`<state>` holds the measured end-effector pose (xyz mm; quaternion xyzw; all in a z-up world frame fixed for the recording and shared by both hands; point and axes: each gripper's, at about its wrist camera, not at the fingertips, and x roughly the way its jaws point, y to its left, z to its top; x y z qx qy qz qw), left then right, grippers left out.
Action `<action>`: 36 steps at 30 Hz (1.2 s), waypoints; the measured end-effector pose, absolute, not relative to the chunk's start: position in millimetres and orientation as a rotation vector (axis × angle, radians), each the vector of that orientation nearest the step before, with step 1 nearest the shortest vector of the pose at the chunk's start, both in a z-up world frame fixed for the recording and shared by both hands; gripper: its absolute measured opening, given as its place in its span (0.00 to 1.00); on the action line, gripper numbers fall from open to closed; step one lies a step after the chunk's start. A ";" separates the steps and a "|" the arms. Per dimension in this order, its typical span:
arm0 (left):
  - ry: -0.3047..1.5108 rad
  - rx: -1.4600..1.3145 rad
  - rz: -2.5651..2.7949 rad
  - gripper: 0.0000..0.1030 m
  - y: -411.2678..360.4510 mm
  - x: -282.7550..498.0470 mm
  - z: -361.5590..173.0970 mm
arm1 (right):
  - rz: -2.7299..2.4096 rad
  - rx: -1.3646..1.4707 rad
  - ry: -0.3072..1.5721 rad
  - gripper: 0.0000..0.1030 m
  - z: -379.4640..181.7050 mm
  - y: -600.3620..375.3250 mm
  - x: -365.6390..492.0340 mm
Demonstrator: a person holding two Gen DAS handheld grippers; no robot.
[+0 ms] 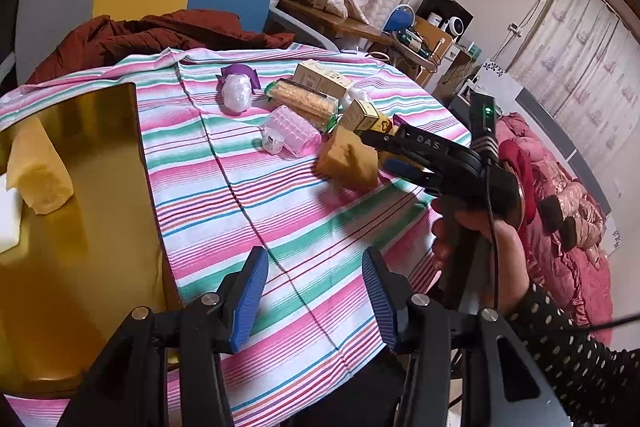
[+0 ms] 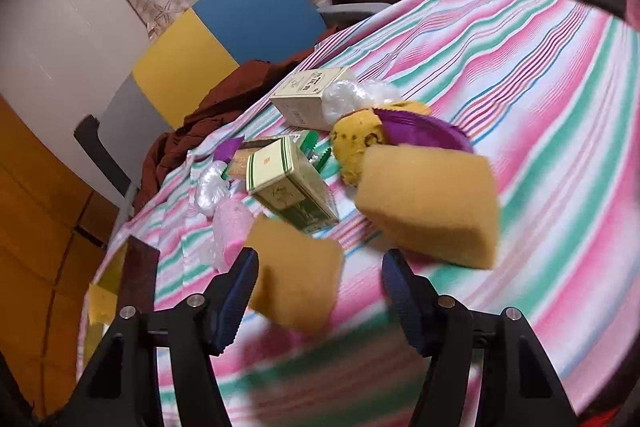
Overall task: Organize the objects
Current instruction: 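Move the right tool to the items and grasp another yellow sponge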
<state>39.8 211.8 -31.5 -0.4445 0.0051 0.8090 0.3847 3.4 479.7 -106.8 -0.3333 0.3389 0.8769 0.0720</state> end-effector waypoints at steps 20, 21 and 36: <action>-0.023 -1.181 2.059 0.48 222.3 33.2 -38.7 | 2.684 -0.920 0.843 0.81 -83.6 471.9 42.7; -0.023 -1.185 2.056 0.48 223.2 33.0 -39.5 | 2.657 -0.915 0.832 0.81 -83.7 477.8 41.2; 0.048 -1.176 2.025 0.48 246.2 32.0 -38.8 | 2.626 -1.017 0.777 0.81 -101.2 485.7 32.9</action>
